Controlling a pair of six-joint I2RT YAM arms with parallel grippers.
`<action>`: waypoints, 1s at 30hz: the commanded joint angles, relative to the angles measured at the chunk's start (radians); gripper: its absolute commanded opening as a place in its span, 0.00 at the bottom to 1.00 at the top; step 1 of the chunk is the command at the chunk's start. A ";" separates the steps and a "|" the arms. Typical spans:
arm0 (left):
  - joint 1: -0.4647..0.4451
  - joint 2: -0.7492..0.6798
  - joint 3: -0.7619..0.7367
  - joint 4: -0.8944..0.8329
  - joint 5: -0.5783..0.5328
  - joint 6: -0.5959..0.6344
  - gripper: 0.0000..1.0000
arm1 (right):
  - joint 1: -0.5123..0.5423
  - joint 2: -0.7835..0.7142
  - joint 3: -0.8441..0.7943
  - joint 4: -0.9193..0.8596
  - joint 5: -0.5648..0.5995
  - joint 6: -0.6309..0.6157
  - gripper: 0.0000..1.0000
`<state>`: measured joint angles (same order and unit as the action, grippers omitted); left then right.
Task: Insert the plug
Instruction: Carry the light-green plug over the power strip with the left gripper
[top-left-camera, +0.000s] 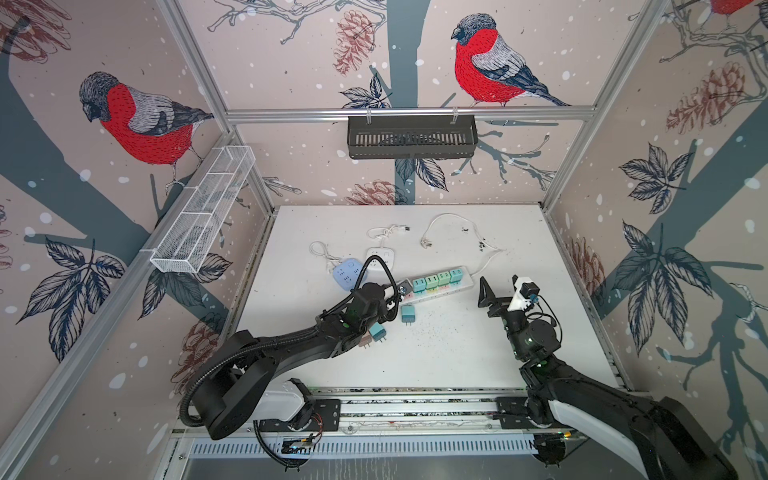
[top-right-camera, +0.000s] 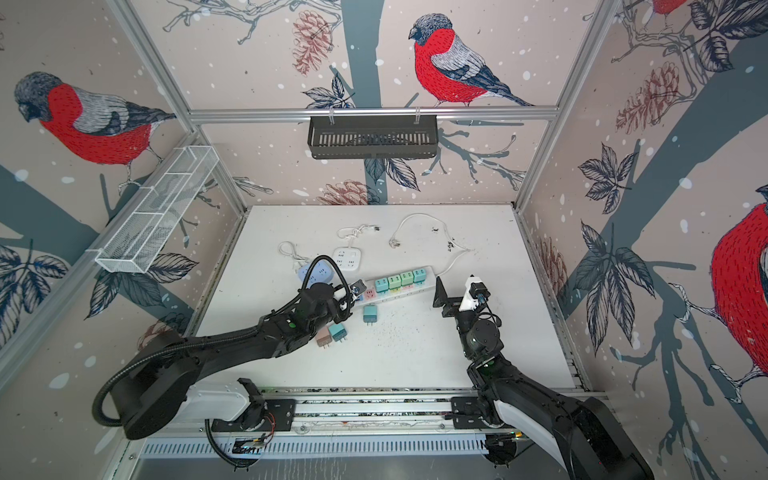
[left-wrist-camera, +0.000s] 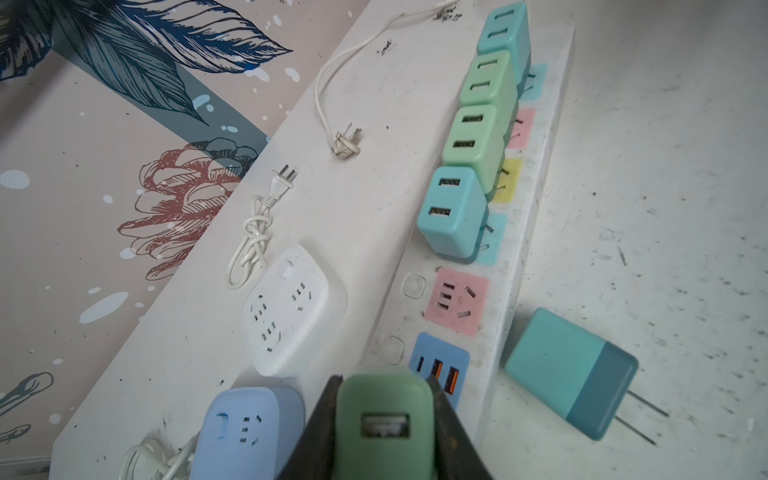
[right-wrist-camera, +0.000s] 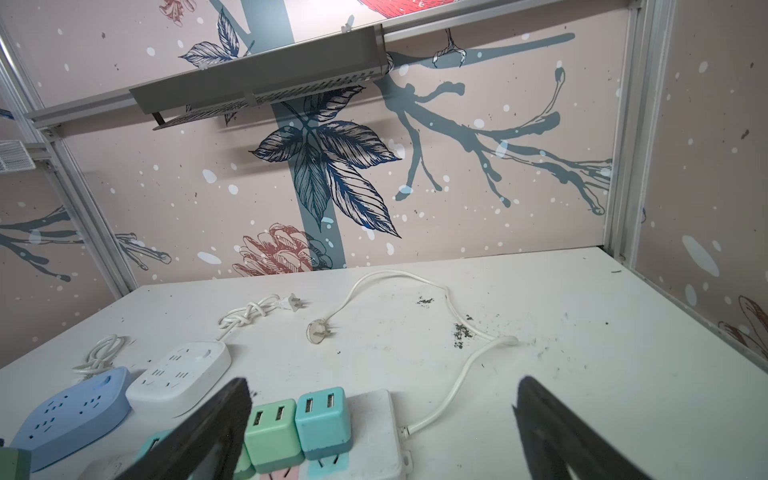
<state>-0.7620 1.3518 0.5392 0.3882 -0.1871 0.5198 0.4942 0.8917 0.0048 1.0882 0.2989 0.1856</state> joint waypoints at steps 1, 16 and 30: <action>0.038 0.010 0.016 0.010 0.078 0.058 0.00 | -0.003 0.004 -0.026 0.002 -0.022 0.032 1.00; 0.151 0.107 0.112 -0.043 0.414 0.077 0.00 | -0.020 -0.003 -0.024 -0.017 -0.031 0.052 1.00; 0.151 0.293 0.328 -0.253 0.560 0.083 0.00 | -0.026 0.020 -0.015 -0.010 -0.037 0.056 1.00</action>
<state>-0.6109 1.6238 0.8314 0.2169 0.3374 0.5835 0.4698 0.9096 0.0048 1.0706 0.2657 0.2348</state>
